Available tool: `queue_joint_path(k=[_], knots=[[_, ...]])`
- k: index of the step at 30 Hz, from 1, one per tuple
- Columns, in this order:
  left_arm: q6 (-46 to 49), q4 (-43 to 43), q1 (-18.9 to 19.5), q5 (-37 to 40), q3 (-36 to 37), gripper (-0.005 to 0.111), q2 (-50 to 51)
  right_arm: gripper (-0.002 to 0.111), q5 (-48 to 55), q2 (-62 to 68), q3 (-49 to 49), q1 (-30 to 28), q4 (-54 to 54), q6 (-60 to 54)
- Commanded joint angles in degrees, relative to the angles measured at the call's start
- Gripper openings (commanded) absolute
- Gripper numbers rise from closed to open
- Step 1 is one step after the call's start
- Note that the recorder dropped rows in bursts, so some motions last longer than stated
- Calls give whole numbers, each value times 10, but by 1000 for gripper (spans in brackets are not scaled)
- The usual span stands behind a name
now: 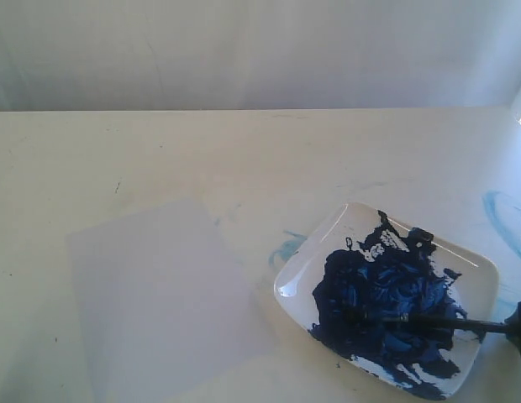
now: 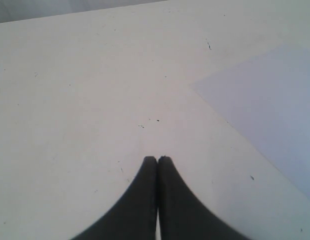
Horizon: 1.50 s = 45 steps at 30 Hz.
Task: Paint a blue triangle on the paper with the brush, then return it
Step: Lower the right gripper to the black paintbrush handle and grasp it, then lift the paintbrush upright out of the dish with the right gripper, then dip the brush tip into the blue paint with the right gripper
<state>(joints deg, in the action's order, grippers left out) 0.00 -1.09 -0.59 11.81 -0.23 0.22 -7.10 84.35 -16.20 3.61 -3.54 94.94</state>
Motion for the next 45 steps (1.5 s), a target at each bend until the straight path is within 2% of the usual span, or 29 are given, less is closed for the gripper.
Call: queue_joint_path(k=[1, 14, 18, 21, 22, 25, 26, 29, 34, 35, 42, 45], knots=[[0, 2, -1, -1, 2, 0, -2, 5, -17, 1, 3, -2, 15, 2], [0, 2, -1, -1, 2, 0, -2, 5, -115, -68, 3, -2, 56, 2], [0, 2, -1, -1, 2, 0, -2, 5, -174, -97, 3, -2, 90, -85], [0, 2, -1, -1, 2, 0, -2, 5, -274, -108, 3, -2, 90, -260], [0, 2, -1, -1, 2, 0, -2, 5, -353, -114, 3, -2, 90, -324], [0, 2, -1, -1, 2, 0, -2, 5, -523, -133, 0, -2, 52, -372], [0, 2, -1, -1, 2, 0, -2, 5, -539, -138, -5, -2, 35, -389], [0, 2, -1, -1, 2, 0, -2, 5, -514, -157, -35, -2, -28, -399], [0, 2, -1, -1, 2, 0, -2, 0, -285, -193, -152, -2, -246, -411], [0, 2, -1, -1, 2, 0, -2, 0, -236, -200, -183, -2, -324, -405], [0, 2, -1, -1, 2, 0, -2, 0, -140, -227, -225, -2, -536, -301], [0, 2, -1, -1, 2, 0, -2, 0, -139, -231, -225, -2, -635, -221]])
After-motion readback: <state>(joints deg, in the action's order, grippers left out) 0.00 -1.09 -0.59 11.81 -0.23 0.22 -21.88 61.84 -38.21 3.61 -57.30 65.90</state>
